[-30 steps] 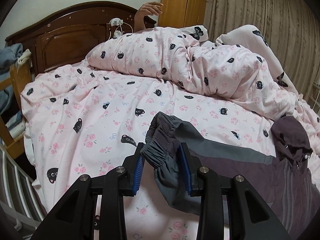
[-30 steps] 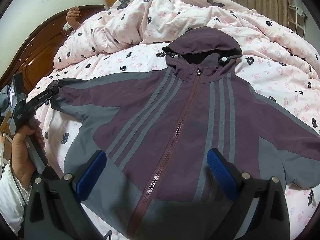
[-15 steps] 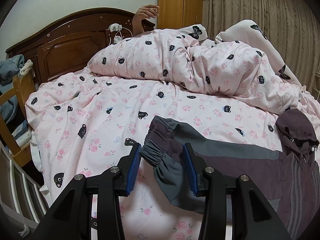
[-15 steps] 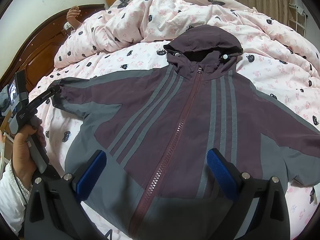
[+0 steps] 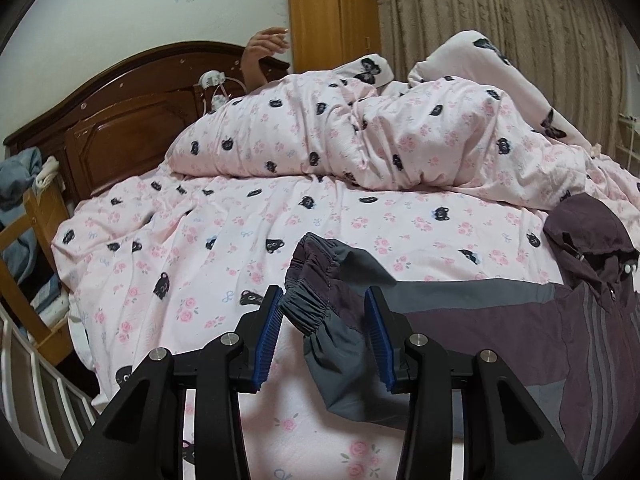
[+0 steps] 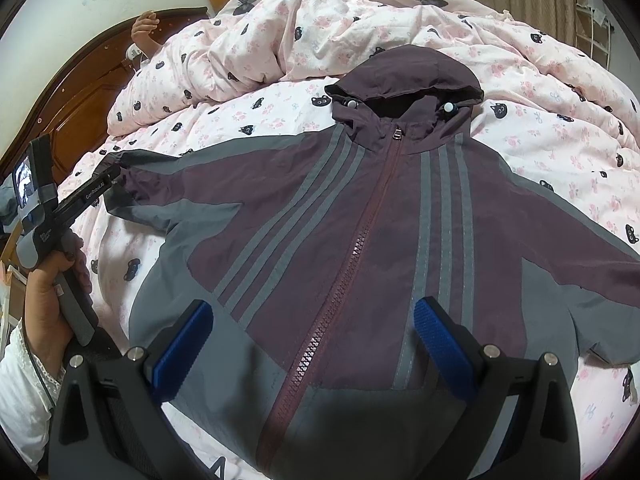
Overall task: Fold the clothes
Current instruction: 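Carry the held cuff with the left gripper across the jacket body, then lower the cuff onto the jacket body and open the left gripper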
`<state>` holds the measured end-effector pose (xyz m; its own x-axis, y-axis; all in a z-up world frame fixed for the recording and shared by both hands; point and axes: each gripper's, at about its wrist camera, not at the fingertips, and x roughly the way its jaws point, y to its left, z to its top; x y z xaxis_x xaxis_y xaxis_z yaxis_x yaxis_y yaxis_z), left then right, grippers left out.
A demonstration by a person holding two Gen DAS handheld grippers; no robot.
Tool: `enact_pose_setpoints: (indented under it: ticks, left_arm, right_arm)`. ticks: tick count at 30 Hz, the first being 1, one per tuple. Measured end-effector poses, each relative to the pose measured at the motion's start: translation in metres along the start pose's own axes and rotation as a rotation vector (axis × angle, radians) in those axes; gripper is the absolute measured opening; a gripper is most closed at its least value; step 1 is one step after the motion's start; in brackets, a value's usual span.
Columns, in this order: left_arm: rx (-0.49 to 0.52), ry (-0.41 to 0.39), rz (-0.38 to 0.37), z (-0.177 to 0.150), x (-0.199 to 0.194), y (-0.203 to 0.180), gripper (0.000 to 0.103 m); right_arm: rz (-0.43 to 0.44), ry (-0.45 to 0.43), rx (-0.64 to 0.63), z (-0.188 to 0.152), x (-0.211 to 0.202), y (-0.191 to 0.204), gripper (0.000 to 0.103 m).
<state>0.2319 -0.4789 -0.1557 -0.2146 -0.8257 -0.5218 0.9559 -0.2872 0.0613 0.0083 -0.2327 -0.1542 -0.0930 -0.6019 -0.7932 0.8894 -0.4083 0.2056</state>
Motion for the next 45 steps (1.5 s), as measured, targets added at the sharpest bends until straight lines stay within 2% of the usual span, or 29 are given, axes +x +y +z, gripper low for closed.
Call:
enact_pose_setpoints:
  ticks: [2, 11, 25, 38, 45]
  left_arm:
    - [0.014, -0.013, -0.007, 0.0, -0.004, -0.003, 0.025]
    - [0.117, -0.082, -0.033, 0.005, -0.026, -0.026, 0.011]
    - [0.244, -0.175, -0.09, 0.017, -0.068, -0.071, 0.009]
    - [0.433, -0.218, -0.175, -0.014, -0.111, -0.147, 0.009]
    - [0.539, -0.241, -0.212, -0.034, -0.129, -0.176, 0.009]
  right_arm:
    - [0.0, 0.0, 0.001, 0.0, 0.0, -0.001, 0.102]
    - [0.006, -0.006, 0.014, -0.002, -0.003, -0.004, 0.102]
    - [0.004, -0.046, 0.066, -0.004, -0.022, -0.028, 0.102]
    - [-0.029, -0.072, 0.146, -0.015, -0.043, -0.072, 0.102]
    - [-0.043, -0.087, 0.177, -0.019, -0.054, -0.09, 0.102]
